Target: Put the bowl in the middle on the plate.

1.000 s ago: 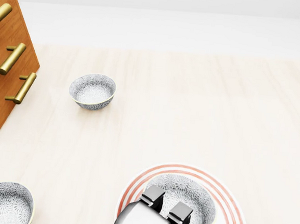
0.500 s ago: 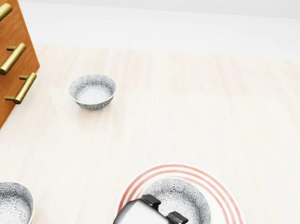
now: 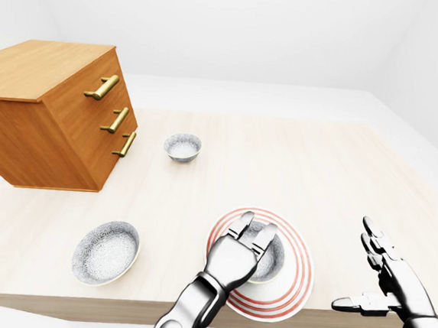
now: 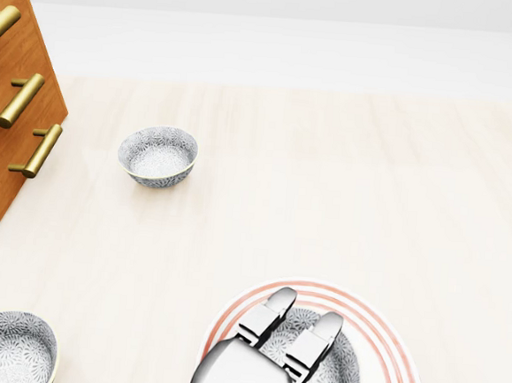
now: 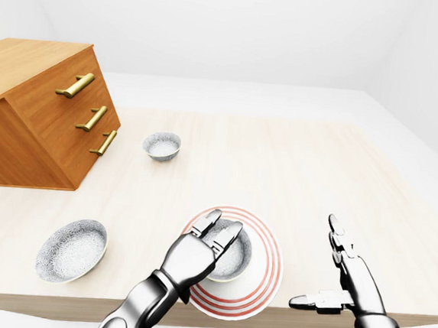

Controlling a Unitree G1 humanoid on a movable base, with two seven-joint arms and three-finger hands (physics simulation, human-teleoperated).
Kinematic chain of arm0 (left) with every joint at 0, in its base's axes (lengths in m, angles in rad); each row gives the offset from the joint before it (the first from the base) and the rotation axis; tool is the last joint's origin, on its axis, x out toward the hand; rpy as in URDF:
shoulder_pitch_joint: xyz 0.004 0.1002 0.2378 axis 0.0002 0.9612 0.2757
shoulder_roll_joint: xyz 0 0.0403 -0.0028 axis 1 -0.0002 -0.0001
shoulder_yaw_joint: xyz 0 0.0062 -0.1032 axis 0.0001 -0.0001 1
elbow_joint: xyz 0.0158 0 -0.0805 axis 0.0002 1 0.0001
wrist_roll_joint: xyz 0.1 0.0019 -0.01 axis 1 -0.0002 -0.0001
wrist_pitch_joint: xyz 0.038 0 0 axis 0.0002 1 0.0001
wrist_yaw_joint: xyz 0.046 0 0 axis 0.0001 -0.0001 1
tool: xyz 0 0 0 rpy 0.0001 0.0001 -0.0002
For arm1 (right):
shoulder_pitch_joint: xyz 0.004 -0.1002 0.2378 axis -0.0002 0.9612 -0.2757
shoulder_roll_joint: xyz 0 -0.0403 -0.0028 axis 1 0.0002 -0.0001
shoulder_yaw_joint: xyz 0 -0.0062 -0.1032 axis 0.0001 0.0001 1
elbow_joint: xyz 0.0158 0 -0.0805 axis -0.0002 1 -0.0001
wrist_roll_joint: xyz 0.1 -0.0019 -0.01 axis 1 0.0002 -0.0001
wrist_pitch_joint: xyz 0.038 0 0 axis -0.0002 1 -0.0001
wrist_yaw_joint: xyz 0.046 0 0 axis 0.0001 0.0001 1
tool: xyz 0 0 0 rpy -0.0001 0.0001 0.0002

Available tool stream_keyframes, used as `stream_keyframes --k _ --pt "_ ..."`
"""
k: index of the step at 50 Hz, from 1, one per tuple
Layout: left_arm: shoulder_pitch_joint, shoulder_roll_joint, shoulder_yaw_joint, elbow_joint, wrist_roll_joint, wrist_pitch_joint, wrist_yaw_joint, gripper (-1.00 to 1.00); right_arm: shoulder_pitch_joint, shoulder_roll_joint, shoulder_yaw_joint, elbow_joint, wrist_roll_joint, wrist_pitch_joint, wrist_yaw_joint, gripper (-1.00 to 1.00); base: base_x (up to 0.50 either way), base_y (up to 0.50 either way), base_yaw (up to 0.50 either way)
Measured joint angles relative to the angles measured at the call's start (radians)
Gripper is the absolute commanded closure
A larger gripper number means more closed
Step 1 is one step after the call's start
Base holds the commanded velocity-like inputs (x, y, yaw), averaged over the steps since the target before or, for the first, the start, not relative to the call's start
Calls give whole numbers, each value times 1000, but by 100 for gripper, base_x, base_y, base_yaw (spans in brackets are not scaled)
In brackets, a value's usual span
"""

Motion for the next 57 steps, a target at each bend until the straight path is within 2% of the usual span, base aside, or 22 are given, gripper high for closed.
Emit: stream_keyframes --k 15,19,24,30,31,40,46,47,50,53,54,55,57 --pt "-15 3 38 -39 -25 0 -61 -100 0 -1 2 3 1 0 -3 -100 0 0 0" --pt "-18 10 69 -98 -55 0 -128 -100 0 -2 2 7 1 0 -4 -100 0 0 0" --pt "-13 36 139 -226 -117 0 -270 -100 0 -1 2 6 1 0 -4 -100 0 0 0" --pt "-7 75 294 -389 -222 0 -459 -100 1 -1 3 8 -1 0 -5 -100 0 0 0" --pt "-9 83 329 -414 -245 0 -473 -100 1 -1 3 8 -1 0 -6 -100 0 0 0" --pt "-65 159 663 -568 -480 0 -473 -100 0 -3 4 16 -4 0 -10 -100 0 0 0" --pt "-125 239 866 -595 -636 5 -473 -100 0 -3 5 17 -4 0 -12 -100 0 0 0" --pt "-138 257 899 -596 -664 13 -473 -100 0 -3 6 18 -4 0 -12 -100 0 0 0" --pt "-175 314 993 -594 -749 63 -473 -100 0 -3 6 19 -5 0 -13 -100 0 0 0" --pt "-208 374 1081 -576 -832 125 -473 -100 1 -3 6 18 -6 0 -13 -100 0 0 0" --pt "-219 393 1108 -569 -862 155 -473 -100 0 -3 6 19 -6 0 -14 -100 0 0 0" --pt "-229 412 1137 -558 -889 175 -473 -100 1 -3 6 19 -6 0 -14 -100 0 0 0" --pt "-247 447 1193 -538 -954 175 -473 -100 0 -3 6 19 -6 0 -14 -100 0 0 0"
